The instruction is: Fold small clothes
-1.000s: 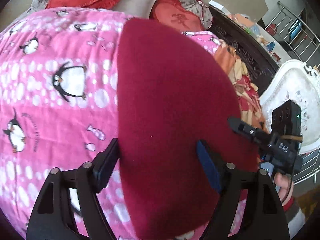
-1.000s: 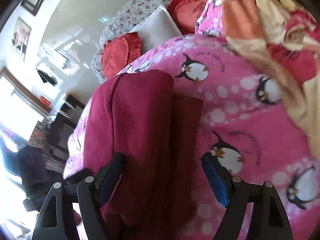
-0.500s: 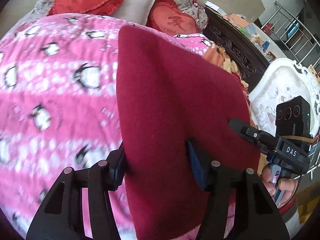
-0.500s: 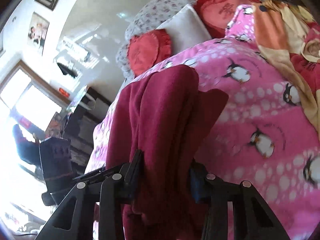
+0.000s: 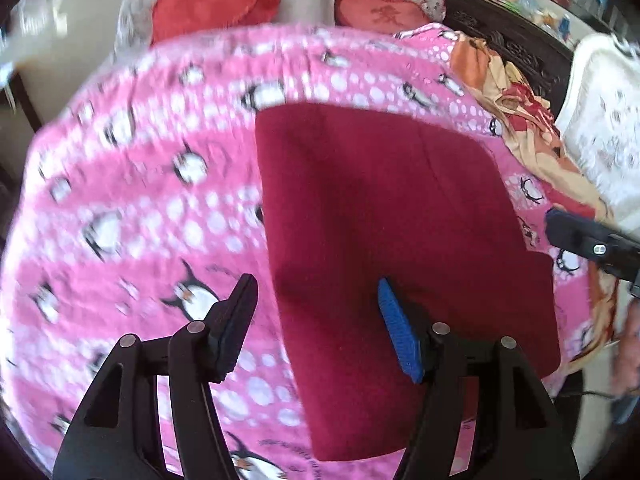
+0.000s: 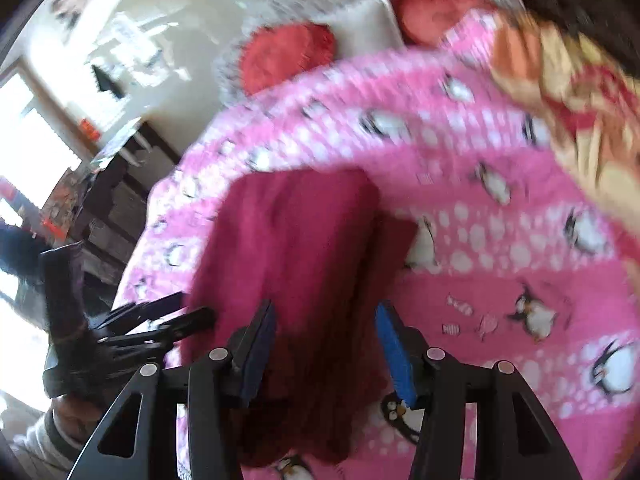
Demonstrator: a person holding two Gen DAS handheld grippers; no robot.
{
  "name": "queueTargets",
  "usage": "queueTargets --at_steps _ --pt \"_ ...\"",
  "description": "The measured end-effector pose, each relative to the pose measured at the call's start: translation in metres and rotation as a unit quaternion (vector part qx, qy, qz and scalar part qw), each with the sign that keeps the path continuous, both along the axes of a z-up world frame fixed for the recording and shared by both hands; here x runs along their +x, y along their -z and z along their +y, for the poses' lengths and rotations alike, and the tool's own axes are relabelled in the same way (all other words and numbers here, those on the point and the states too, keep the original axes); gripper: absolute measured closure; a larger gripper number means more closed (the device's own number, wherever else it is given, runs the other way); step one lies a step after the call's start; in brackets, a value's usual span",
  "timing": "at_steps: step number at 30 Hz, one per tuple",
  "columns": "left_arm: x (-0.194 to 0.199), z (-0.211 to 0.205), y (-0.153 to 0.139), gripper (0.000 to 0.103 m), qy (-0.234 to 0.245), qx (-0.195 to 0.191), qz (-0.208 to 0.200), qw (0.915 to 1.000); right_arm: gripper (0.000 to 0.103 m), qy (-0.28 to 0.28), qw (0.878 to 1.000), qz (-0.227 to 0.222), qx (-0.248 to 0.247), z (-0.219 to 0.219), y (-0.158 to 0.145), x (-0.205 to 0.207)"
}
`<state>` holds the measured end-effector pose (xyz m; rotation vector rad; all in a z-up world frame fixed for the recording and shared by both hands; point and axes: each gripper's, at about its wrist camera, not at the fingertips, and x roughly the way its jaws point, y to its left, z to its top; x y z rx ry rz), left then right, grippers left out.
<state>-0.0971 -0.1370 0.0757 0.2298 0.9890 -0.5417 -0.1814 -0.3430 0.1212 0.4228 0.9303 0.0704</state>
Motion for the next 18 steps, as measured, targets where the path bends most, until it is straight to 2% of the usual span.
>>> queueTargets --at_steps 3,5,8,10,12,14,18 --pt "-0.007 0.001 -0.007 0.04 -0.002 0.005 -0.025 0.9997 0.053 -0.042 0.997 -0.021 -0.055 0.029 -0.022 0.001" --pt "-0.006 0.001 -0.006 0.04 -0.007 0.003 -0.026 0.9996 0.053 -0.062 0.996 -0.033 -0.062 0.044 -0.023 0.004" --pt "-0.005 -0.001 0.004 0.04 -0.014 0.003 -0.021 0.9997 0.055 -0.066 0.994 -0.011 -0.089 0.051 -0.003 0.005" --pt "-0.007 -0.004 0.011 0.04 -0.022 0.011 -0.02 0.9995 0.06 -0.059 0.992 0.018 -0.108 0.052 0.022 0.008" --pt "-0.007 -0.004 0.02 0.04 -0.022 -0.001 -0.014 0.9997 0.062 -0.047 0.991 0.052 -0.11 0.047 0.049 0.008" --pt "-0.01 -0.003 0.021 0.039 -0.028 -0.008 -0.015 0.9995 0.062 -0.041 0.991 0.054 -0.117 0.045 0.065 0.006" --pt "-0.015 -0.003 0.015 0.039 -0.032 0.0 -0.027 0.9991 0.062 -0.028 0.993 0.042 -0.11 0.043 0.058 -0.002"
